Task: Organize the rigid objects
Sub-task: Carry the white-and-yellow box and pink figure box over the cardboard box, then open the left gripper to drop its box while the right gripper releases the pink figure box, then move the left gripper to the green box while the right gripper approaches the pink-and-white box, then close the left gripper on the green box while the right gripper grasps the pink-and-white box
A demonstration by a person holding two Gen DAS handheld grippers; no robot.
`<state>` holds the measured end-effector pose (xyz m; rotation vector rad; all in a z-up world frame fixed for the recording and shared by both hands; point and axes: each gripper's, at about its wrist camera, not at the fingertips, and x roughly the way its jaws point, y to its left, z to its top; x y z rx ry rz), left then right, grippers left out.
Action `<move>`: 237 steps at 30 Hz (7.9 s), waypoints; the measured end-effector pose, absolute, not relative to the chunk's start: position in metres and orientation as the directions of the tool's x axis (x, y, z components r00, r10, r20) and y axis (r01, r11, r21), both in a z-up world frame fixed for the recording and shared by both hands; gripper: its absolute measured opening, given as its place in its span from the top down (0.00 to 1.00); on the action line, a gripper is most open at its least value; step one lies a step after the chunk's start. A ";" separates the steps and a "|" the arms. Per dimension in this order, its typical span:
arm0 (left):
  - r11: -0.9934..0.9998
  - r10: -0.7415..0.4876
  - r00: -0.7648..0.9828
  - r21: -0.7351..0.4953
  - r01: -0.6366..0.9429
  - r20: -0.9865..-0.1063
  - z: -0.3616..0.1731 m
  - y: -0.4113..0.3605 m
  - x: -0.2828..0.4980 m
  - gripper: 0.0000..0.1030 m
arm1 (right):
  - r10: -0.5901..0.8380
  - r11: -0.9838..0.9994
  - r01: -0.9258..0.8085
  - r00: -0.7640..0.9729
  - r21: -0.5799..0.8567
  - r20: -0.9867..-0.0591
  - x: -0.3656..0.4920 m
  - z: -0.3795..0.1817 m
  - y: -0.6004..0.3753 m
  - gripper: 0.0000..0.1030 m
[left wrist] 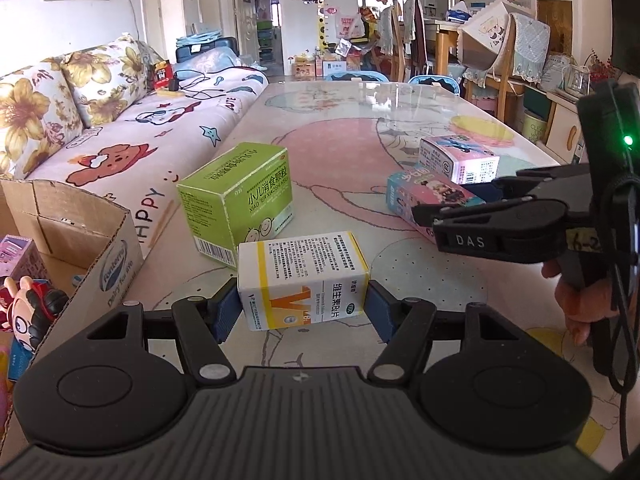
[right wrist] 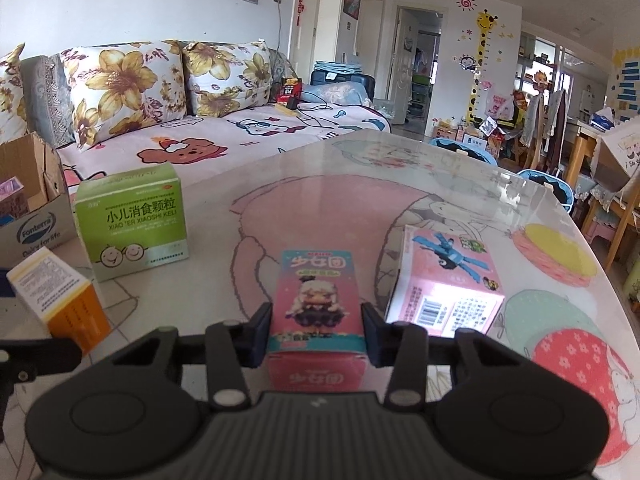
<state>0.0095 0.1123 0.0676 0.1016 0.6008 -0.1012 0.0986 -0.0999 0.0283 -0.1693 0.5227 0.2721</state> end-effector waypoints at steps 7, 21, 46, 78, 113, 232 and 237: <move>0.990 -0.052 0.838 0.080 0.114 -0.543 0.072 0.114 -0.001 0.21 | 0.167 0.973 -0.226 0.843 -0.055 -0.511 0.063 0.030 -0.101 0.57; 0.994 -0.011 0.839 0.086 0.069 -0.544 0.074 0.124 -0.035 0.21 | 0.126 0.988 -0.155 0.842 -0.011 -0.524 -0.009 0.031 -0.090 0.58; 0.988 0.022 0.897 0.149 0.049 -0.440 0.104 0.125 -0.108 0.20 | 0.130 0.990 -0.134 0.850 0.029 -0.511 -0.102 0.053 -0.059 0.58; 0.999 0.024 0.866 0.042 -0.003 -0.499 0.101 0.153 -0.071 0.20 | 0.173 0.985 -0.155 0.835 0.078 -0.522 -0.093 0.061 -0.050 0.58; 0.919 0.302 0.761 -0.039 -0.393 -0.574 0.123 0.303 -0.022 0.21 | 0.533 0.794 -0.607 0.665 0.038 -0.523 -0.009 0.083 0.179 0.58; 0.973 -0.092 0.815 0.124 0.196 -0.572 0.065 0.210 0.130 0.00 | -0.116 0.990 0.144 0.838 0.011 -0.533 0.148 0.031 -0.133 0.01; 0.976 -0.083 0.806 0.114 0.184 -0.586 0.063 0.211 0.136 0.06 | -0.110 0.993 0.115 0.820 -0.027 -0.561 0.154 0.028 -0.127 0.03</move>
